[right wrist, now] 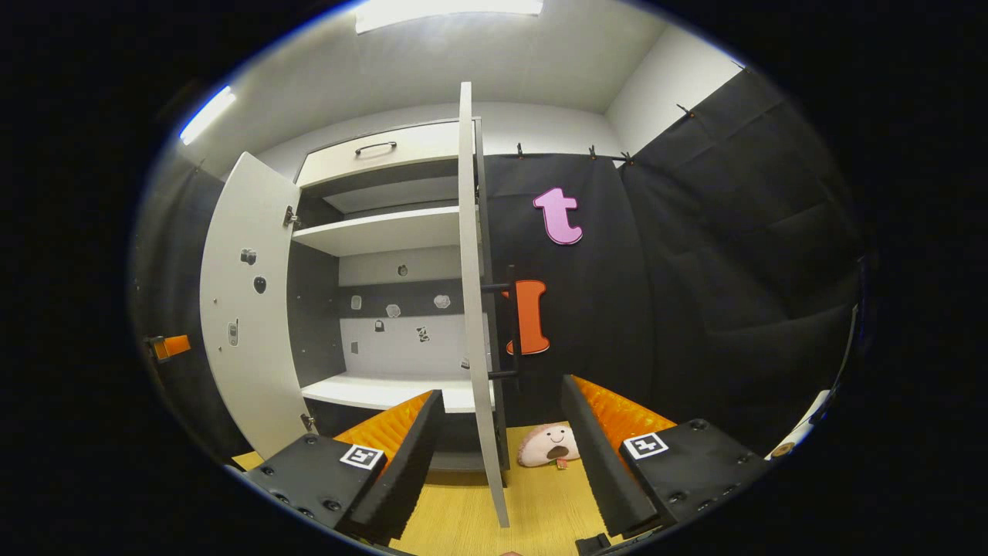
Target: Open the right door of the double-door shoe cabinet with the right hand, and open the left door with the left hand.
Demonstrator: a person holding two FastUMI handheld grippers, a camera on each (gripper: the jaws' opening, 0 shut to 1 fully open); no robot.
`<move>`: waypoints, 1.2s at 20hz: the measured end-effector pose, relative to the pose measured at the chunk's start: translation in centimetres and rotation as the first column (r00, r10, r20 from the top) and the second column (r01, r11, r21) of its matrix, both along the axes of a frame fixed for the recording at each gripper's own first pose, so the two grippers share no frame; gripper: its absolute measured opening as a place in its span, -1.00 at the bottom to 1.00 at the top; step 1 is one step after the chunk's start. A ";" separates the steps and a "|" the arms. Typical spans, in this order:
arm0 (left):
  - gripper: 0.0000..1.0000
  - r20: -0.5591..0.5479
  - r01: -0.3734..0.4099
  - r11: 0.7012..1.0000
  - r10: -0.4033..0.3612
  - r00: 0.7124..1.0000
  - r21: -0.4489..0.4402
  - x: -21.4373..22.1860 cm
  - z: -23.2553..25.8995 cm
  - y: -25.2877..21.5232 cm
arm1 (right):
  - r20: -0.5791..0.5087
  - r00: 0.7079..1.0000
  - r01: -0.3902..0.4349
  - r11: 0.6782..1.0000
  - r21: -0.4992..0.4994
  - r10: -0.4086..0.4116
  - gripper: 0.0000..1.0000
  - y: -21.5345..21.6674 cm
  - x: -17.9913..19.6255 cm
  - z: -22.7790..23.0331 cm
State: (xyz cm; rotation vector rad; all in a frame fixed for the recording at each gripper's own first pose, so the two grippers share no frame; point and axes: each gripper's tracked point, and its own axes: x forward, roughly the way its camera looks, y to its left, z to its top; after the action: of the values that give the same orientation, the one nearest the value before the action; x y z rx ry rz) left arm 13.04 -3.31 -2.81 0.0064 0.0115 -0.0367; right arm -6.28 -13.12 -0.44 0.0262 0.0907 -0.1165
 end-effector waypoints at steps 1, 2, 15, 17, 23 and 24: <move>-0.91 0.007 0.024 0.999 -0.024 1.000 -0.040 -0.5 0.0 -1.4 | 0.003 1.000 -0.001 1.000 0.002 0.001 0.94 0.1 0.0 0.0; -0.91 0.018 0.047 0.996 -0.046 0.999 -0.073 -0.9 0.3 -2.5 | 0.007 1.000 -0.003 1.000 0.005 0.003 0.95 0.2 0.0 0.0; 0.89 0.138 -0.101 0.990 0.088 0.987 0.094 -1.2 0.9 -2.4 | 0.033 0.999 0.028 1.000 0.001 -0.028 1.00 -0.7 -1.5 0.8; 0.93 0.126 -0.078 0.992 0.065 0.990 0.102 -0.8 0.3 -3.2 | 0.035 0.999 0.029 1.000 0.000 -0.029 0.76 -0.8 -1.5 0.9; 0.89 0.075 -0.037 0.999 0.036 0.997 0.013 -0.4 -0.9 -4.1 | 0.032 0.999 0.022 1.000 0.006 -0.022 0.76 -0.5 -1.5 0.7; 0.84 0.080 -0.042 0.999 0.042 0.996 0.003 -0.3 -0.8 -3.9 | 0.031 0.999 0.024 1.000 0.004 -0.024 0.76 -0.5 -1.5 0.7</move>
State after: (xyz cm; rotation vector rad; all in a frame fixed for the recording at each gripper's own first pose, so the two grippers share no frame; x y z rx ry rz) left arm 12.72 -7.19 -3.57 0.0128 -0.0679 0.0056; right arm -7.80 -13.66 0.25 0.0329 0.0592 -0.1396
